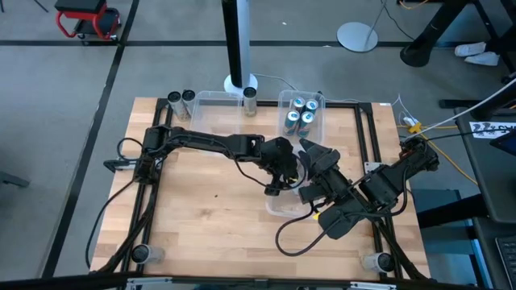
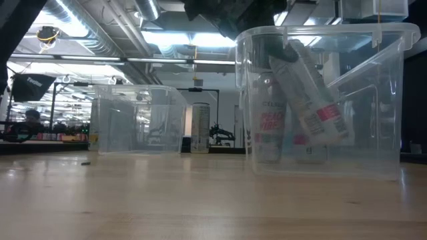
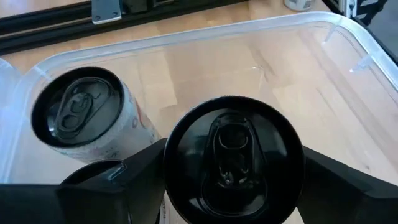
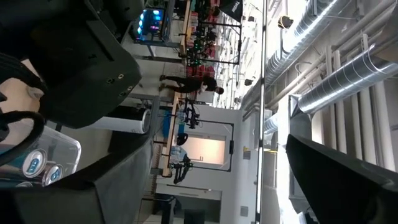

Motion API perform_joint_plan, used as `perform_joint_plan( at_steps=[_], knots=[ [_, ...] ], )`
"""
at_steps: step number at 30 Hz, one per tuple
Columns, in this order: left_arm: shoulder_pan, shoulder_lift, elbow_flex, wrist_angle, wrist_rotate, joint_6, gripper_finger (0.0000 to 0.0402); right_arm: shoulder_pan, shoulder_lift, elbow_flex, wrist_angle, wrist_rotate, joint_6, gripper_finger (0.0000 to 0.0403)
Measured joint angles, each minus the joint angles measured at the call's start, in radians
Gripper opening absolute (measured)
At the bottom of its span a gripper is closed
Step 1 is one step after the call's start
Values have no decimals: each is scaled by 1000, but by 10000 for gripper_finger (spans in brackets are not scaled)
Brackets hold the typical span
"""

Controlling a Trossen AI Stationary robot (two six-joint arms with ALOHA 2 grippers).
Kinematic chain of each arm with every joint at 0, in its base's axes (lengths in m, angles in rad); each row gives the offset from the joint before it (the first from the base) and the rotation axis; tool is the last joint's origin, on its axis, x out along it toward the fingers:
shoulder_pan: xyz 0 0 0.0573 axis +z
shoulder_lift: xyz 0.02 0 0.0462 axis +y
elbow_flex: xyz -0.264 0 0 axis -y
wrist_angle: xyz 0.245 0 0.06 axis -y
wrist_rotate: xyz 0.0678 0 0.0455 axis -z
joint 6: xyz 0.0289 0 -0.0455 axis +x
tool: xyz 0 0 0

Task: Sort soda cans
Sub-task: Put the white pink soda can into the bottom right transparent bin

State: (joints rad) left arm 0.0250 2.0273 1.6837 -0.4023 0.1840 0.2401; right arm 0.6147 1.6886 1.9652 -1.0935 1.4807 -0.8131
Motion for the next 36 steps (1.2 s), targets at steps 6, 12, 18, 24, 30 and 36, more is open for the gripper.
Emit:
perform_joint_plan(
  at_steps=[6,12,18,24,30,36],
  knots=[
    [1,11,0,18,-1,-6,329,0,0,0,-2,-7,0,365],
    [-1,17,0,37,-3,-2,346,0,0,0,-6,-9,0,365],
    [-6,5,0,17,-8,-8,347,0,0,0,-6,-10,0,365],
    [-6,-7,-2,12,-8,-19,347,0,0,0,-6,-9,0,365],
    [-6,-7,-2,16,-8,-18,347,0,0,0,-6,-20,0,365],
    [-6,-7,-2,19,-7,-15,347,0,0,0,-7,-25,0,365]
  ],
)
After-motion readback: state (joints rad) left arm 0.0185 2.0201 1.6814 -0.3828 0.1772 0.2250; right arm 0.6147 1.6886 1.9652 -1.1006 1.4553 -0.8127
